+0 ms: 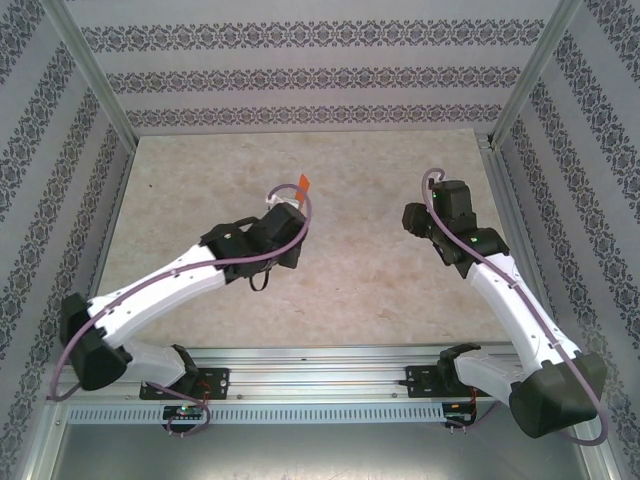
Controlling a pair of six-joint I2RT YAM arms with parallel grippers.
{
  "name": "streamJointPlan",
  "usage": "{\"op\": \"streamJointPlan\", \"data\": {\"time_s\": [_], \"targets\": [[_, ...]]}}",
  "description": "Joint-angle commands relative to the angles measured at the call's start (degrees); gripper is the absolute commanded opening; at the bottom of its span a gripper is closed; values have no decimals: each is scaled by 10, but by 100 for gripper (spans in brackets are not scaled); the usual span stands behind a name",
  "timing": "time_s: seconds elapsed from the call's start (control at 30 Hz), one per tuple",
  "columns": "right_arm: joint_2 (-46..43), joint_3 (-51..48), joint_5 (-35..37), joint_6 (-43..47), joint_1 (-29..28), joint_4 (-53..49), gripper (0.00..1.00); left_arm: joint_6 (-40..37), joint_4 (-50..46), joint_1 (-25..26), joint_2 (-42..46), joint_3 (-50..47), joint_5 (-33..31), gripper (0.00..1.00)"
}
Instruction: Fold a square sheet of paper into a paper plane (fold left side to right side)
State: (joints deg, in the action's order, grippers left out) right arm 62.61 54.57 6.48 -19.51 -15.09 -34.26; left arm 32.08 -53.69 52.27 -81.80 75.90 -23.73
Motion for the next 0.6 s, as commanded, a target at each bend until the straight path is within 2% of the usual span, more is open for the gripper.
{"op": "streamJointPlan", "data": {"time_s": [0.0, 0.23, 0.33, 0.57], "targets": [[-14, -10, 51, 5, 5, -35, 45, 56, -182, 23, -91, 77, -135, 0], [-29, -32, 18, -8, 5, -37, 46, 68, -282, 46, -325, 251, -133, 0], [-44, -43, 16, -8, 5, -40, 46, 69, -333, 51, -412, 322, -128, 5], [-58, -53, 32, -4, 7, -67, 46, 41, -341, 52, -529, 413, -77, 17]]}}
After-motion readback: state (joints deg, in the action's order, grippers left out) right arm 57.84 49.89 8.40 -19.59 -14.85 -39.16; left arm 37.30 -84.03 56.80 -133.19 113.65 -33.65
